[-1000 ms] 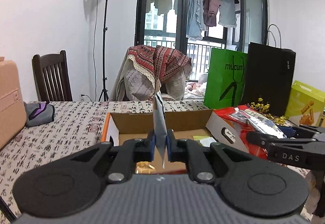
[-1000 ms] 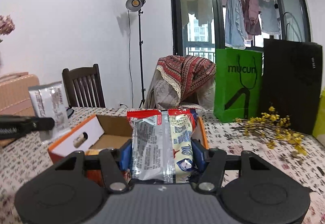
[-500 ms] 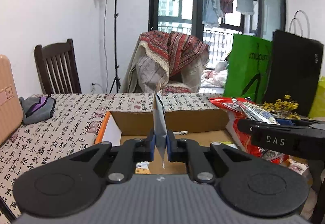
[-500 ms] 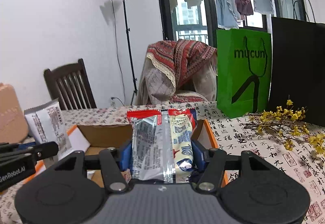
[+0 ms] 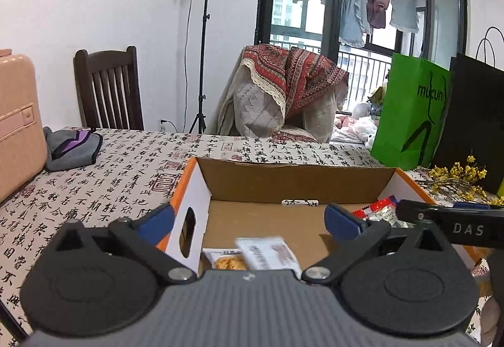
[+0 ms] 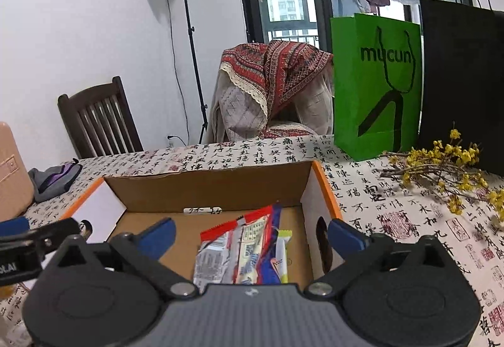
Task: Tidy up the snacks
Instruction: 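Move both grippers back to the pile and grasp a white sachet with the right gripper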
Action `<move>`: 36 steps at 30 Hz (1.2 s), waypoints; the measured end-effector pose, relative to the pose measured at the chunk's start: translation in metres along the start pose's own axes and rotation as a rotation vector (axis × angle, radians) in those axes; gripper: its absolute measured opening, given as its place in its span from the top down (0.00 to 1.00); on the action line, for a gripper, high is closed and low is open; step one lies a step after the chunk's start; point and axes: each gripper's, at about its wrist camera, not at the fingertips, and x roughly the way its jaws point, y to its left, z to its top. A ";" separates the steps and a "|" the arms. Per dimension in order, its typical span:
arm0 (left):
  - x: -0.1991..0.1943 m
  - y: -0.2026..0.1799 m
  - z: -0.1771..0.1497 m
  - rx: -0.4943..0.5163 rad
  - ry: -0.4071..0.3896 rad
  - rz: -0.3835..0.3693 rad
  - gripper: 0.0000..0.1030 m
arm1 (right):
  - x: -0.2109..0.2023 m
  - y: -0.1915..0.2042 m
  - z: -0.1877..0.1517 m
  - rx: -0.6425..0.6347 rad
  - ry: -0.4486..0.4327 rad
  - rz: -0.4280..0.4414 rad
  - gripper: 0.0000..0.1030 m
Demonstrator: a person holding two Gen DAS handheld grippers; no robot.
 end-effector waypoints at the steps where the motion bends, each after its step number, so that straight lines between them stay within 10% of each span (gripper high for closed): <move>1: -0.001 0.001 0.000 -0.003 0.005 0.003 0.00 | -0.002 -0.001 0.000 0.000 -0.002 0.000 0.00; 36: -0.144 0.061 -0.093 -0.017 -0.017 -0.121 0.00 | -0.173 -0.027 -0.115 -0.110 -0.039 0.063 0.00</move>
